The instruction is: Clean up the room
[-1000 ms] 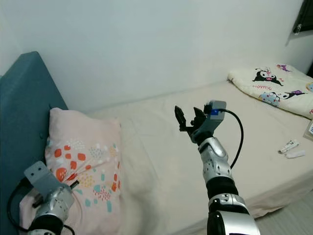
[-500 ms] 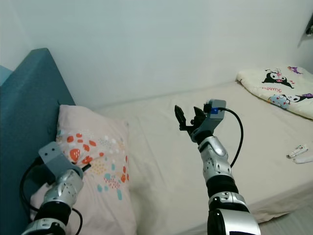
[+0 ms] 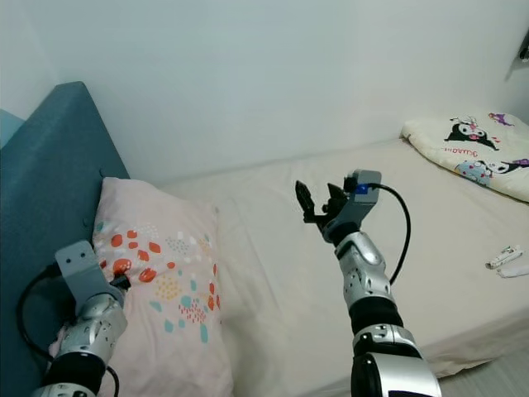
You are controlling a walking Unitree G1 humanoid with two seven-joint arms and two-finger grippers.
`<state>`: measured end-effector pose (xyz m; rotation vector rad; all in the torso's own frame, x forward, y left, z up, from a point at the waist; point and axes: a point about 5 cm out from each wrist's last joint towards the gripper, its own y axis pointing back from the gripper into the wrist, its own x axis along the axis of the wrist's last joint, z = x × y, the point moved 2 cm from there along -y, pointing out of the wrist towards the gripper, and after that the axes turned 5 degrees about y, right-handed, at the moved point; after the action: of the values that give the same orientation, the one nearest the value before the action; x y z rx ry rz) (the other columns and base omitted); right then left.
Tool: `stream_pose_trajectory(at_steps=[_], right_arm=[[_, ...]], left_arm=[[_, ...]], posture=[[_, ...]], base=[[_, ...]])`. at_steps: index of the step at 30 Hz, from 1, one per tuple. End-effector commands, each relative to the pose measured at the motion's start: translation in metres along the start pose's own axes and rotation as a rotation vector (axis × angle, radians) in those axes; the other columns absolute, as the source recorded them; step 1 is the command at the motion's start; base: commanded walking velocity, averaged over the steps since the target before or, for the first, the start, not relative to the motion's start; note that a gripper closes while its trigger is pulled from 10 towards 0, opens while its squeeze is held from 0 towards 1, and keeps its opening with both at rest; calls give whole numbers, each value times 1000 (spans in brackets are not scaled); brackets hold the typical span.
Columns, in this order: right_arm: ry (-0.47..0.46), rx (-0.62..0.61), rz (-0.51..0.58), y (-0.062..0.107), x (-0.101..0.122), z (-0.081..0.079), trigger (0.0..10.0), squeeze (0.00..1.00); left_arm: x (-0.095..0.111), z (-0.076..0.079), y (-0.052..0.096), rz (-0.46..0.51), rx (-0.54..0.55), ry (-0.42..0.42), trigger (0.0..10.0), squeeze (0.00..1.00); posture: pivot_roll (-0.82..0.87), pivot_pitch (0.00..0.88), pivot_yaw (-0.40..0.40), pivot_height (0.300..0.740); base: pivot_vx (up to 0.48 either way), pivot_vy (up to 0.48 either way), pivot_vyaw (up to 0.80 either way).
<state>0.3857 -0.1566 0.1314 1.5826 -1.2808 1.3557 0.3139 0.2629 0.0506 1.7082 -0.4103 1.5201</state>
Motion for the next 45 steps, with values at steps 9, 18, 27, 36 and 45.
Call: stream_pose_trajectory(at_steps=[9, 18, 27, 36, 45], right_arm=[[-1, -22, -50, 0, -7, 2, 10000, 0], [33, -52, -110, 8, -23, 7, 10000, 0], [40, -96, -190, 21, -42, 17, 10000, 0], [63, -97, -220, 22, -47, 17, 10000, 0], [69, -103, -227, 23, -48, 20, 10000, 0]], left_arm=[[26, 44, 16, 172, -406, -8, 10000, 0], [-37, 49, 35, -17, -562, -48, 10000, 0], [-49, 38, 34, -42, -556, -55, 10000, 0], [-54, 31, 27, -83, -488, -49, 10000, 0], [-64, 25, 24, -137, -445, -79, 10000, 0]], posture=[[-148, 0, 5, 740], [-144, 0, 7, 740], [-142, 0, 5, 740], [-145, 0, 4, 740], [-150, 0, 8, 740]], base=[[0, 0, 0], [0, -53, 0], [0, -480, 0], [0, -213, 0], [-255, 0, 0]])
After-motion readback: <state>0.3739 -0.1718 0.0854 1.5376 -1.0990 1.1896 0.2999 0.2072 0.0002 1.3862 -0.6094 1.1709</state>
